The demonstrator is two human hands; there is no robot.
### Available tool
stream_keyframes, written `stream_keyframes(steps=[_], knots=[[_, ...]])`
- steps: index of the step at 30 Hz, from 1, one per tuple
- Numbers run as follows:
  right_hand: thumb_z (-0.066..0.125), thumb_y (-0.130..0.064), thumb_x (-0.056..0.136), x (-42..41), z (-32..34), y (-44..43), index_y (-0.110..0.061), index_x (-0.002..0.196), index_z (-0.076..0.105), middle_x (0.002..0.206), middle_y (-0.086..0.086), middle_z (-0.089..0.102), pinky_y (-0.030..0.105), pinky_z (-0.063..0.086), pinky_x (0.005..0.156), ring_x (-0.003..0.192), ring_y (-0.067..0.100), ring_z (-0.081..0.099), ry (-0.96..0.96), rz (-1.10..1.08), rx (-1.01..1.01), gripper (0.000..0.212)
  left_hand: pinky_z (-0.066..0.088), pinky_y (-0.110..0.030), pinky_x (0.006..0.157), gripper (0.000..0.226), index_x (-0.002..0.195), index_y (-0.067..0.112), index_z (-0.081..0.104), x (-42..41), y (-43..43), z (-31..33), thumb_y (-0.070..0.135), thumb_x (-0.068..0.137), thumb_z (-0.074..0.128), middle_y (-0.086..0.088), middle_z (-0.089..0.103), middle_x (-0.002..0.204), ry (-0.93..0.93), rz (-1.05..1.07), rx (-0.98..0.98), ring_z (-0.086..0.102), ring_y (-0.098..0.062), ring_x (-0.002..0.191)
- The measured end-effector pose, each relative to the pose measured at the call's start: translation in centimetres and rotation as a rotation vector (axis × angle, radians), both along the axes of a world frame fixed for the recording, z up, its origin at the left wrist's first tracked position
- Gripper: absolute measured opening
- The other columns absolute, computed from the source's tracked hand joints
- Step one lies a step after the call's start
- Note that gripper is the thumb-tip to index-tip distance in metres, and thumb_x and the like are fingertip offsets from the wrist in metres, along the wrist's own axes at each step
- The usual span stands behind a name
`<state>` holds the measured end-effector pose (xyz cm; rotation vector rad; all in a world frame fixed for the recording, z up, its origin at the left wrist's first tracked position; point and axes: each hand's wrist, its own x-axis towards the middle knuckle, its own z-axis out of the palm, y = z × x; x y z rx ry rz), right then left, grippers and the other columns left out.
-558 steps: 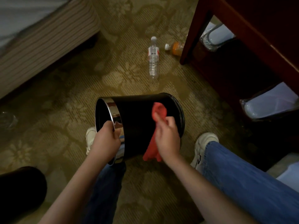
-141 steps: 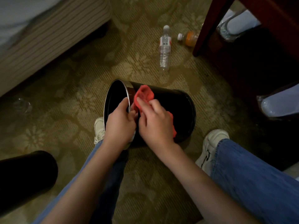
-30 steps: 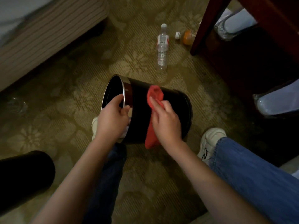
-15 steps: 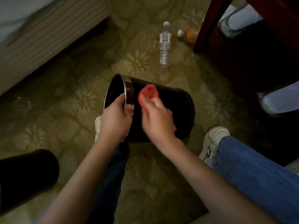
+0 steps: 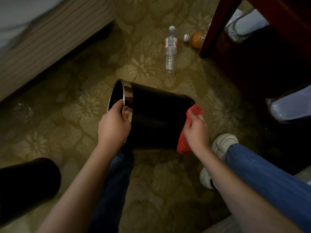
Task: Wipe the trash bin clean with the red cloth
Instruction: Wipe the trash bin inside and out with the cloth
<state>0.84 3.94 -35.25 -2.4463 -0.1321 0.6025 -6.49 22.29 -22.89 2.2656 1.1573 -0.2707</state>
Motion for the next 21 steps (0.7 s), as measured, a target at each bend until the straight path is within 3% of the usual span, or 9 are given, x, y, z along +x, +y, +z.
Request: stream_keyframes(steps=[5,9,14,19,21], knots=[[0.05,-0.016,0.091,-3.7,5.3,5.9,-0.018,0.137,0.047,0.119,0.009,0.054,0.042,0.051,0.082,0.096,0.029,0.061,-0.159,0.224,0.293,0.046,0.051,-0.043,0.079,0.031,0.125,0.024,0.052,0.1,-0.6,-0.3,0.018,0.095,0.046,-0.005,0.067,0.091,-0.024,-0.056,-0.006,0.063,-0.028,0.088],[0.036,-0.031,0.093,-5.4,7.2,8.0,-0.018,0.139,0.043,0.116,0.008,0.054,0.046,0.054,0.072,0.09,0.03,0.063,-0.222,0.324,0.362,0.049,0.051,-0.045,0.082,0.035,0.129,0.022,0.051,0.2,-0.9,-0.3,0.019,0.095,0.047,-0.007,0.068,0.1,-0.051,-0.028,-0.018,0.063,-0.028,0.094],[0.045,-0.018,0.094,-3.7,3.8,4.8,-0.022,0.136,0.049,0.107,0.006,0.055,0.04,0.054,0.068,0.084,0.027,0.062,-0.231,0.246,0.281,0.042,0.052,-0.047,0.085,0.036,0.131,0.025,0.049,0.3,0.0,-0.3,0.021,0.095,0.048,-0.005,0.066,0.106,-0.043,0.064,-0.048,0.064,-0.029,0.097],[0.047,-0.013,0.095,-1.4,1.0,1.8,-0.019,0.137,0.048,0.106,0.009,0.052,0.044,0.053,0.069,0.082,0.03,0.06,-0.193,0.107,0.131,0.042,0.053,-0.046,0.083,0.035,0.13,0.021,0.05,0.8,-0.2,0.1,0.021,0.096,0.05,0.011,0.058,0.081,-0.093,0.074,-0.106,0.065,-0.021,0.086],[0.046,-0.013,0.095,-1.1,1.0,1.8,-0.019,0.137,0.048,0.106,0.009,0.052,0.042,0.053,0.07,0.083,0.029,0.059,-0.191,0.099,0.126,0.042,0.055,-0.045,0.08,0.028,0.122,0.021,0.055,1.1,-0.4,0.1,0.023,0.095,0.052,0.007,0.061,0.082,-0.13,0.096,-0.15,0.066,-0.019,0.08]])
